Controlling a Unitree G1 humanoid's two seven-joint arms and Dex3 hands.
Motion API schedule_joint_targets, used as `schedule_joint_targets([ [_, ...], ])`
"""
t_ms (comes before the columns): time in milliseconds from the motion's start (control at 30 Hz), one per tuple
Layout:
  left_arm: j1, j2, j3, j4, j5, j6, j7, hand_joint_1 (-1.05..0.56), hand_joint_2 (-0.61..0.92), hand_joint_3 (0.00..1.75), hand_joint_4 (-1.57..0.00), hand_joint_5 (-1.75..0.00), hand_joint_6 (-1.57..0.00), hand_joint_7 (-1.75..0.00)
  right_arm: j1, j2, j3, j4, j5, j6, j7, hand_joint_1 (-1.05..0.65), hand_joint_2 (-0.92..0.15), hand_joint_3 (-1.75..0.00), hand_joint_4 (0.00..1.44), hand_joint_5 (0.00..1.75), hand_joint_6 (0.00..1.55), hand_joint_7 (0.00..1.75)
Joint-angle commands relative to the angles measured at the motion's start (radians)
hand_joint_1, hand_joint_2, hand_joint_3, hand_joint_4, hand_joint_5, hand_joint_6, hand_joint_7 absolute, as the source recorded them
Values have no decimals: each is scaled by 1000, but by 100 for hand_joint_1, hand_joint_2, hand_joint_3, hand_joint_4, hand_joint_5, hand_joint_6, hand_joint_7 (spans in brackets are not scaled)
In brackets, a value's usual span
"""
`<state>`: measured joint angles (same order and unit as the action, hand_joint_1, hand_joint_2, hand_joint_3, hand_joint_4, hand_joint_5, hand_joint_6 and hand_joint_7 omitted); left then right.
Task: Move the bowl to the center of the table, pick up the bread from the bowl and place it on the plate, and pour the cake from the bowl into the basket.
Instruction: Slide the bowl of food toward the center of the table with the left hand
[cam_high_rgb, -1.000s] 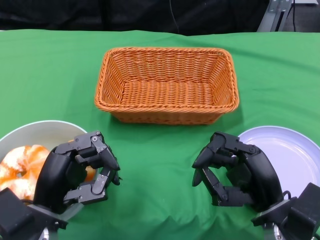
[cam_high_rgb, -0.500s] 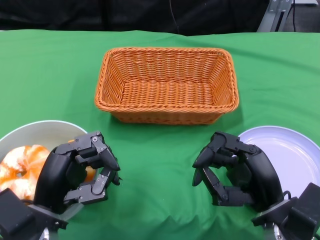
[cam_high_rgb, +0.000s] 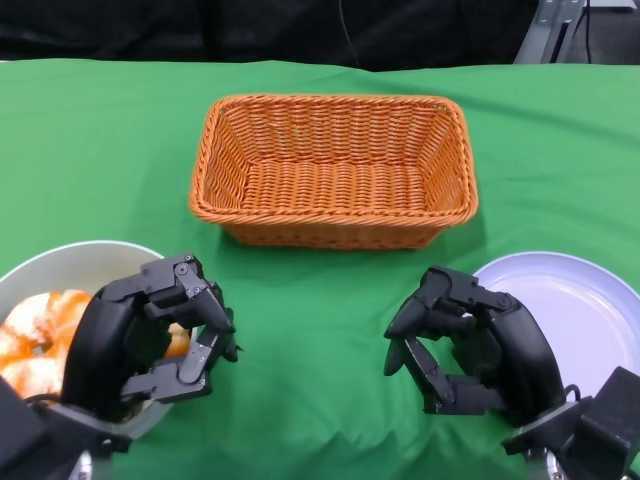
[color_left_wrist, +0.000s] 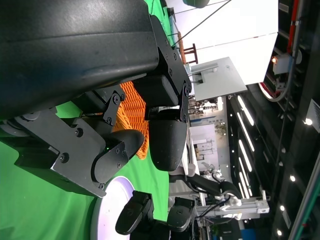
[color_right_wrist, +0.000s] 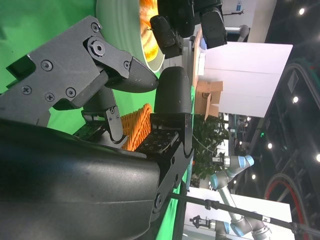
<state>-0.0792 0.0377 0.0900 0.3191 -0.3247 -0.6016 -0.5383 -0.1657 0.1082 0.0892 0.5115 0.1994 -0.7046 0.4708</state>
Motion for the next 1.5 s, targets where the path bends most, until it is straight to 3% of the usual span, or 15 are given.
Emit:
schedule_joint_targets([
  [33, 47, 60, 43, -97, 1, 24, 30, 1, 52, 125, -80, -161, -83, -134, -10, -5, -13, -5, 3, -1, -10, -7, -50, -113, 81, 149, 76, 128],
  [500, 114, 146, 150, -235, -3, 143, 113, 4, 54, 121, -73, -159, -76, -135, -8, 0, -11, 3, -10, -17, -20, -7, -48, -118, 81, 149, 76, 129],
  [733, 105, 189, 244, -192, -21, 146, 138, 5, 62, 108, -70, -155, -78, -119, -4, -1, -8, -3, -9, -10, -24, -7, -49, -117, 80, 150, 75, 130],
  [933, 92, 207, 287, -163, -36, 148, 135, 5, 64, 106, -69, -155, -77, -118, -5, -1, -8, 0, 1, -6, -14, -6, -49, -117, 80, 151, 75, 130],
  [1000, 86, 221, 311, -148, -54, 151, 133, 5, 71, 95, -69, -156, -78, -118, -4, -1, -8, -1, 11, 3, -4, -6, -49, -117, 80, 151, 74, 129],
  [1233, 70, 228, 350, -121, -46, 152, 174, 3, 74, 84, -69, -156, -78, -121, -10, 4, -11, 14, 1, -16, -8, -6, -50, -115, 80, 150, 75, 129],
  [1500, 31, 247, 394, -46, -41, 117, 197, 1, 73, 86, -72, -155, -79, -120, -12, 4, -11, 15, -7, -14, -14, -7, -50, -114, 80, 150, 76, 129],
])
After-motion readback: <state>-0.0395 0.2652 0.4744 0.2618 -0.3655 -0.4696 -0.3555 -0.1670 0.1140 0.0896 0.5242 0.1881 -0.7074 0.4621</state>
